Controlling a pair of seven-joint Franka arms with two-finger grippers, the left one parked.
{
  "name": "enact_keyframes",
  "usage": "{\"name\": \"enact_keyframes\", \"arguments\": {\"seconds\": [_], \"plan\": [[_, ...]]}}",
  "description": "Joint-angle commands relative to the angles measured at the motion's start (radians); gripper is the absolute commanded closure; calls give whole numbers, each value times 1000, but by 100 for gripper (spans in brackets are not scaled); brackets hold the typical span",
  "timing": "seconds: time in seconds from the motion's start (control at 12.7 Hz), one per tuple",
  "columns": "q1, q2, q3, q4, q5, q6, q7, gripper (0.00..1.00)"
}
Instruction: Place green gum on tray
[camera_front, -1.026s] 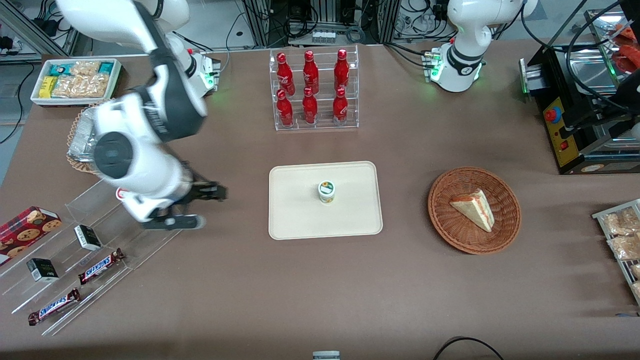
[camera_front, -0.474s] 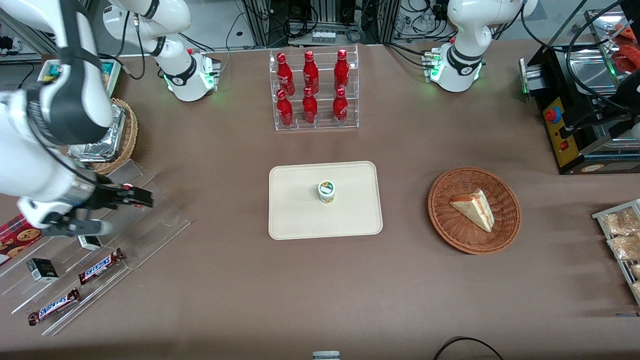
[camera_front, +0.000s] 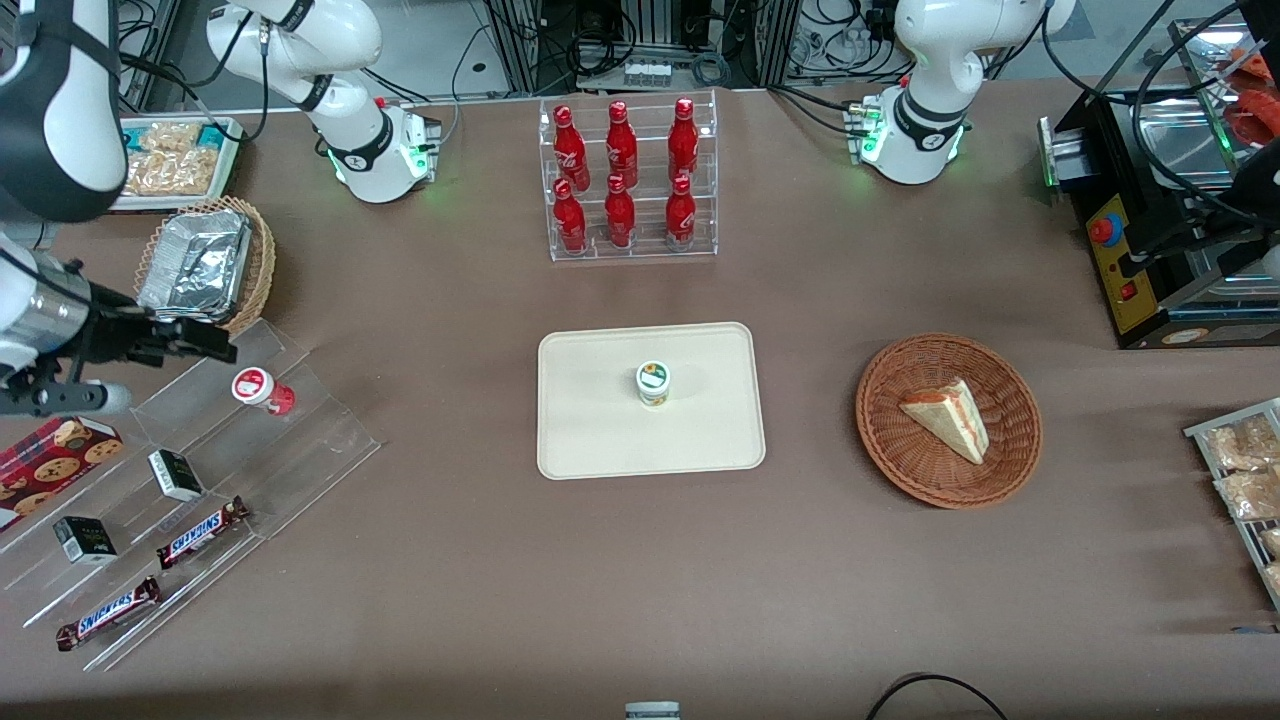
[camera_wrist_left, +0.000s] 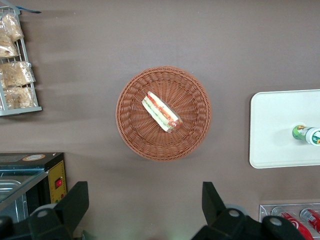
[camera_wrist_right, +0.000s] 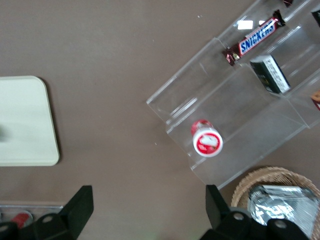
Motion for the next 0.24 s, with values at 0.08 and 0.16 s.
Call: {"name": "enact_keyframes", "arguments": {"seconds": [0.08,0.16], "plan": [[-23,-55,13,-28,-21,-69,-2,0],[-31,-57,13,-28,-21,-71,-3,0]]}}
